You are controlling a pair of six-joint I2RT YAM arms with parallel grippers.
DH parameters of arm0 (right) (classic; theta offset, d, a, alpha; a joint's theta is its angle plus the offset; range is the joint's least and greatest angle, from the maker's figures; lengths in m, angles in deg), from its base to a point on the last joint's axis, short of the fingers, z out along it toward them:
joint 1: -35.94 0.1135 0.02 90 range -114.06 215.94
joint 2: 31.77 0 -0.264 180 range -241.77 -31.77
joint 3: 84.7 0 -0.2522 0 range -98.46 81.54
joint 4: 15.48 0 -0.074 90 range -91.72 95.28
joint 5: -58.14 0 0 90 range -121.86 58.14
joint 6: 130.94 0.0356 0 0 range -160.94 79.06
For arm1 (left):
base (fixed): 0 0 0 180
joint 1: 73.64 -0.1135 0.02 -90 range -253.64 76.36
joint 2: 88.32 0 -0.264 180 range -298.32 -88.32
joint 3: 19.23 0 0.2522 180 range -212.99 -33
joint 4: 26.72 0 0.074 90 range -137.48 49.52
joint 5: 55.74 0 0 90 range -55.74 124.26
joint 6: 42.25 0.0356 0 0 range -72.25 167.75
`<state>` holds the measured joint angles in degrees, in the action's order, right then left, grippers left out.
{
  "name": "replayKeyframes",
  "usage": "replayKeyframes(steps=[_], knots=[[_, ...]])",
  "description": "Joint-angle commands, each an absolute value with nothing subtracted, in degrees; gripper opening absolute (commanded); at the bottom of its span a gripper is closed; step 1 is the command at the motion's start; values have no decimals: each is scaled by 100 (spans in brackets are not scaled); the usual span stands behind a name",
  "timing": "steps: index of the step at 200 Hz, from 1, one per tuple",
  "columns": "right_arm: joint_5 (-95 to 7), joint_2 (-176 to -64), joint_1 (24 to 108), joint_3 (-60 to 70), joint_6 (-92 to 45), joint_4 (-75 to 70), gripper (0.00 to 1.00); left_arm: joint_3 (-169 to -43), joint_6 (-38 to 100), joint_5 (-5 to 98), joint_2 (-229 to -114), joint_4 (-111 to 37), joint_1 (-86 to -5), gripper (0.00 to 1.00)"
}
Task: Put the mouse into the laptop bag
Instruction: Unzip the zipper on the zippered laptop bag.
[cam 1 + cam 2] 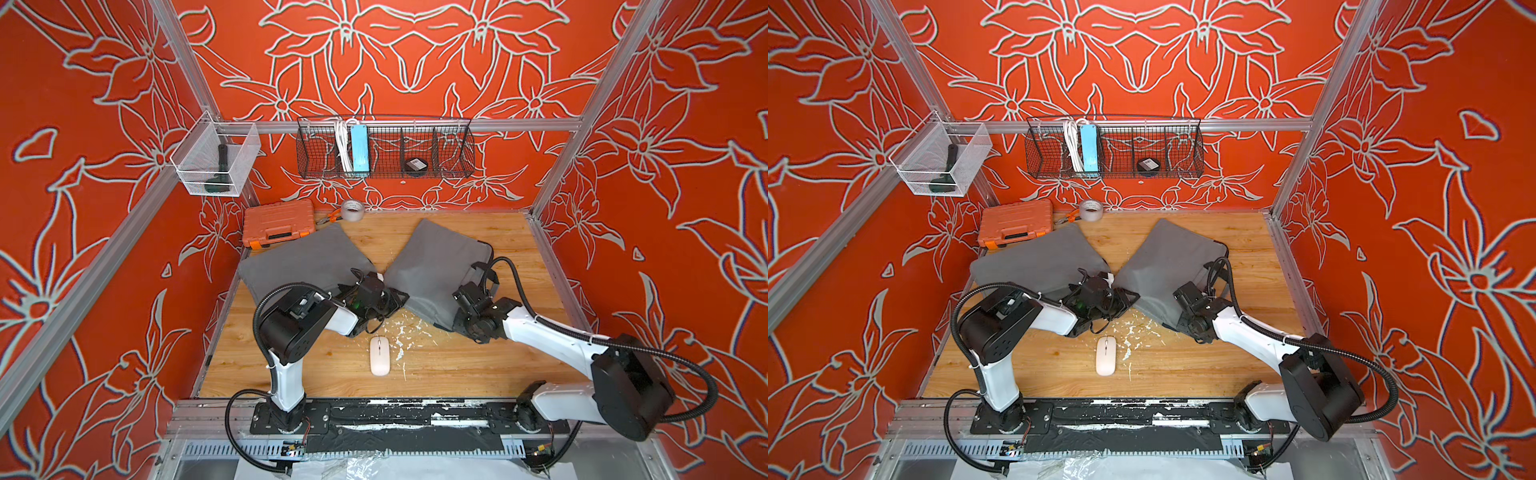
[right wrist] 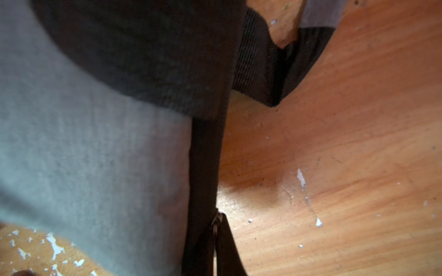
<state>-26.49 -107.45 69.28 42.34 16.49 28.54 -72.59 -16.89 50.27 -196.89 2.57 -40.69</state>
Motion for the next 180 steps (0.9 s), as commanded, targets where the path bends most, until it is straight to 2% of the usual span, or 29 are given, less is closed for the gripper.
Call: replayKeyframes(steps=[1, 30, 64, 90, 143, 180], knots=[[-2887, -10726, 6933, 4462, 1629, 2925, 0, -7238, -1696, 5220, -19862, 8, -4043, 7], [-3008, -10523, 7259, 4624, 1795, 2772, 0, -7221, -1656, 5138, -19765, -54, -4042, 0], [-2671, -10567, 8227, 4451, 2224, 2775, 0, -7205, -1665, 5128, -19725, -40, -4042, 0], [-2718, -10968, 8590, 4316, 2482, 2529, 0, -7140, -1694, 5110, -19664, 28, -4042, 0], [-2789, -11822, 8784, 3620, 2524, 2445, 0, -6859, -1790, 5016, -19390, 305, -4042, 0], [-2228, -11934, 8666, 3281, 2719, 3029, 0, -5679, -2212, 4162, -18357, 877, -3925, 0]])
